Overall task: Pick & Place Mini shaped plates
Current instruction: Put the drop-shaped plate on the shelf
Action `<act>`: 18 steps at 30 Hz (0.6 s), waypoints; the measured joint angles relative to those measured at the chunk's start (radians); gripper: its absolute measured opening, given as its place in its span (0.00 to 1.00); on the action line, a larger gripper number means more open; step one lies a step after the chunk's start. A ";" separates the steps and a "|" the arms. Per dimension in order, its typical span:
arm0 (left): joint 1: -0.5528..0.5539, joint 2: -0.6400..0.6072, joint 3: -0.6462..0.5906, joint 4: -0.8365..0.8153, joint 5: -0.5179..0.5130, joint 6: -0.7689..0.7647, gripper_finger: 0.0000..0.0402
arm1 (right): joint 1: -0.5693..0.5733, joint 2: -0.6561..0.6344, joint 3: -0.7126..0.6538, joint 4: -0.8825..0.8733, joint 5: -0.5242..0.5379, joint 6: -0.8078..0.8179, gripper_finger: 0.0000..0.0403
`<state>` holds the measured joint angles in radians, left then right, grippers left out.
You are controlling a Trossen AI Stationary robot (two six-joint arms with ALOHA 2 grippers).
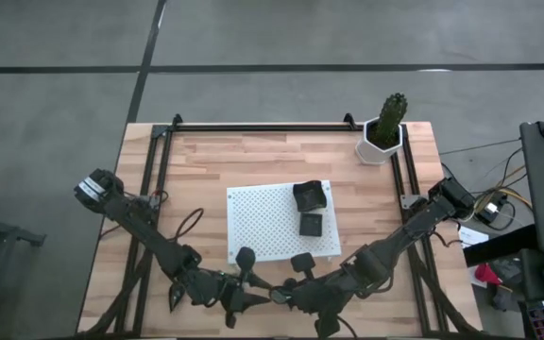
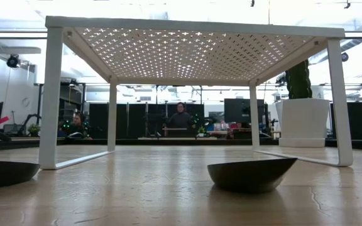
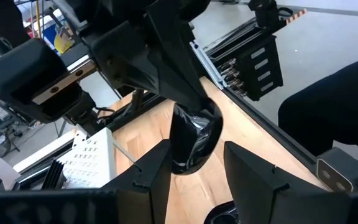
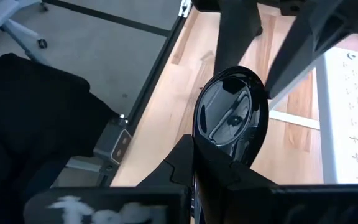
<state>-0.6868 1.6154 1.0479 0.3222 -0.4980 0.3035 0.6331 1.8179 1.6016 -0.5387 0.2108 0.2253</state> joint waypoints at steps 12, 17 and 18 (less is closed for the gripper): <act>0.005 0.000 -0.003 0.001 -0.001 0.018 0.23 | -0.003 0.000 0.000 0.004 -0.003 0.003 0.02; 0.005 0.000 -0.003 0.000 0.000 0.017 0.14 | -0.003 0.000 0.000 0.004 -0.003 0.003 0.02; 0.005 0.000 -0.003 -0.001 0.001 0.017 0.13 | -0.003 0.000 0.000 0.004 -0.003 0.002 0.02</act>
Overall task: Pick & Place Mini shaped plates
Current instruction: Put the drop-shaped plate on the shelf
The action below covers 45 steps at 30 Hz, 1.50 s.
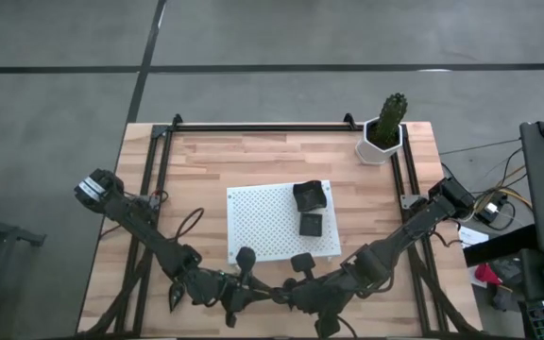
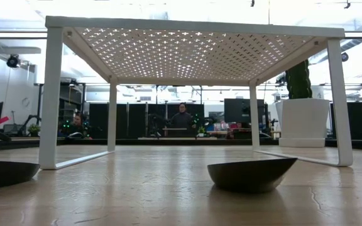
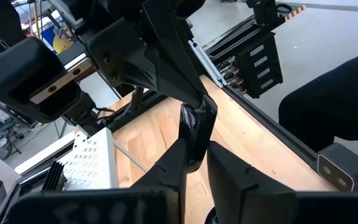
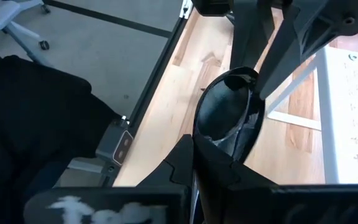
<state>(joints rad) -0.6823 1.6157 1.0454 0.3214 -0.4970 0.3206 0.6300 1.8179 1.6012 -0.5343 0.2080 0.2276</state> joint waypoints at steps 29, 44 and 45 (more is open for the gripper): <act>0.000 0.000 0.000 -0.001 -0.005 -0.006 0.08 | 0.000 -0.020 0.000 -0.006 0.057 0.005 0.31; -0.013 -0.018 0.020 -0.267 -0.344 -0.029 0.08 | 0.059 -0.108 0.000 -0.043 0.072 0.054 0.33; -0.015 -0.018 0.020 -0.271 -0.369 -0.027 0.08 | 0.065 -0.108 0.000 -0.043 0.082 0.054 0.33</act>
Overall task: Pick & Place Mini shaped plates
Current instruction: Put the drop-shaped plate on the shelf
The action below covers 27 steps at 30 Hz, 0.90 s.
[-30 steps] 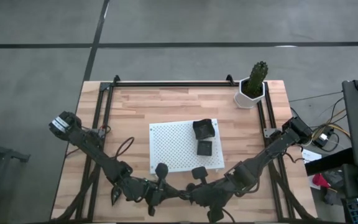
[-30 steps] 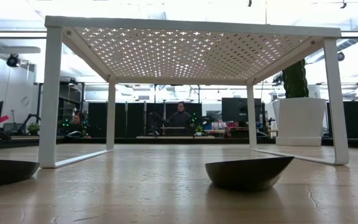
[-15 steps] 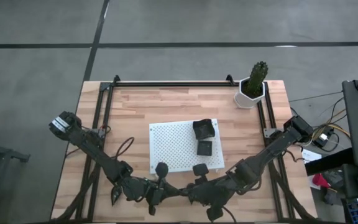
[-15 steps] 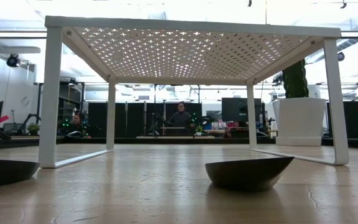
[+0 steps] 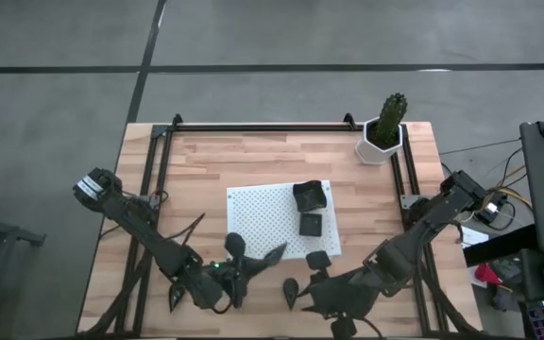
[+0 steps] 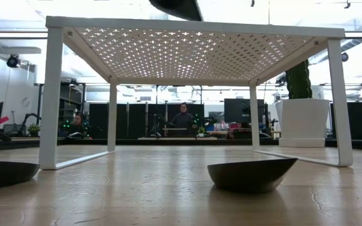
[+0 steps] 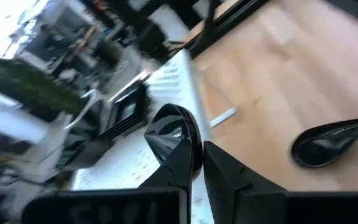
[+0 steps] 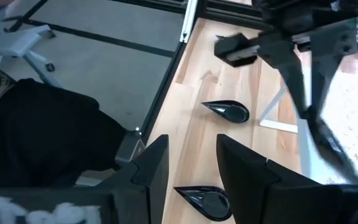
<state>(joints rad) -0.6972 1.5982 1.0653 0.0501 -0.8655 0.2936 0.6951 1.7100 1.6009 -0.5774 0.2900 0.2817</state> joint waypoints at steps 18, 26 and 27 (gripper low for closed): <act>-0.005 0.000 0.000 -0.286 -0.236 0.077 0.08 | 0.020 0.006 -0.002 0.009 0.028 0.007 0.33; -0.004 0.000 0.000 -0.321 -0.275 0.170 0.08 | 0.020 0.006 -0.004 0.016 0.027 0.011 0.33; -0.004 0.000 0.001 -0.321 -0.287 0.177 0.08 | 0.020 0.006 -0.006 0.016 0.027 0.014 0.33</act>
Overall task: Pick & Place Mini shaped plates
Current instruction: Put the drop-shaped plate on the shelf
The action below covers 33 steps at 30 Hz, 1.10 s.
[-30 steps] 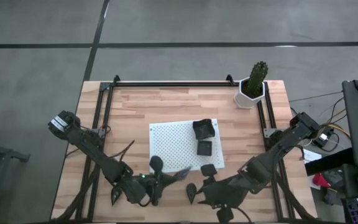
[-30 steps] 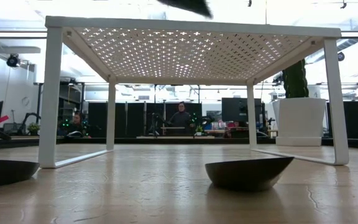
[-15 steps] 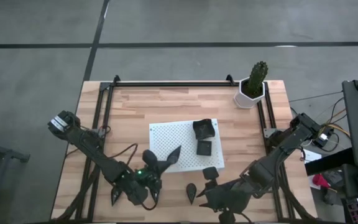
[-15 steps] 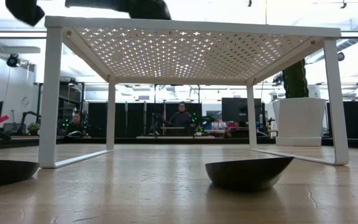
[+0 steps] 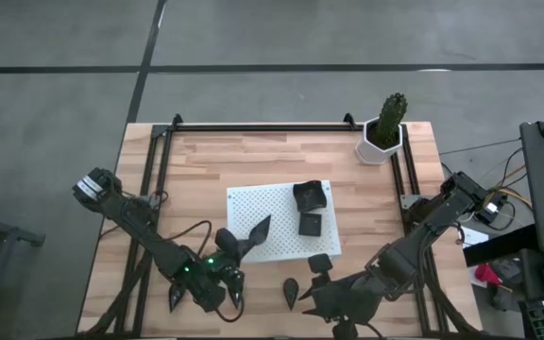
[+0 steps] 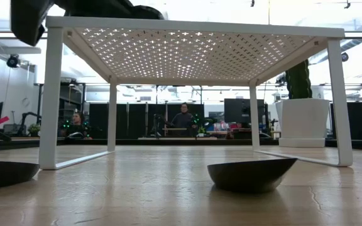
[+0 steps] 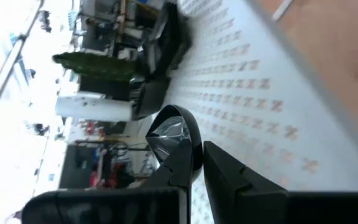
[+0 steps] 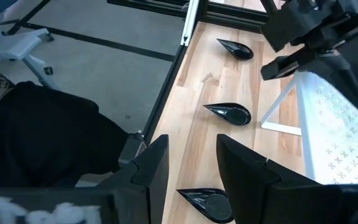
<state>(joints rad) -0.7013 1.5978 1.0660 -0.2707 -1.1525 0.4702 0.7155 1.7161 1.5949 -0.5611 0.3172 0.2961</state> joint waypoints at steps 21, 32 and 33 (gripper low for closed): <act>-0.164 0.043 -0.006 -0.039 -0.214 -0.135 0.08 | 0.000 0.000 -0.062 0.027 -0.002 0.045 0.33; -0.165 0.087 -0.004 -0.054 -0.152 -0.178 0.08 | 0.000 0.000 -0.062 0.030 -0.002 0.045 0.33; -0.165 0.087 -0.004 -0.057 -0.148 -0.184 0.08 | 0.000 0.000 -0.062 0.031 -0.002 0.045 0.33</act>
<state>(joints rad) -0.8659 1.6848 1.0625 -0.3276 -1.3001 0.2861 0.7155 1.7164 1.5330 -0.5305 0.3153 0.3412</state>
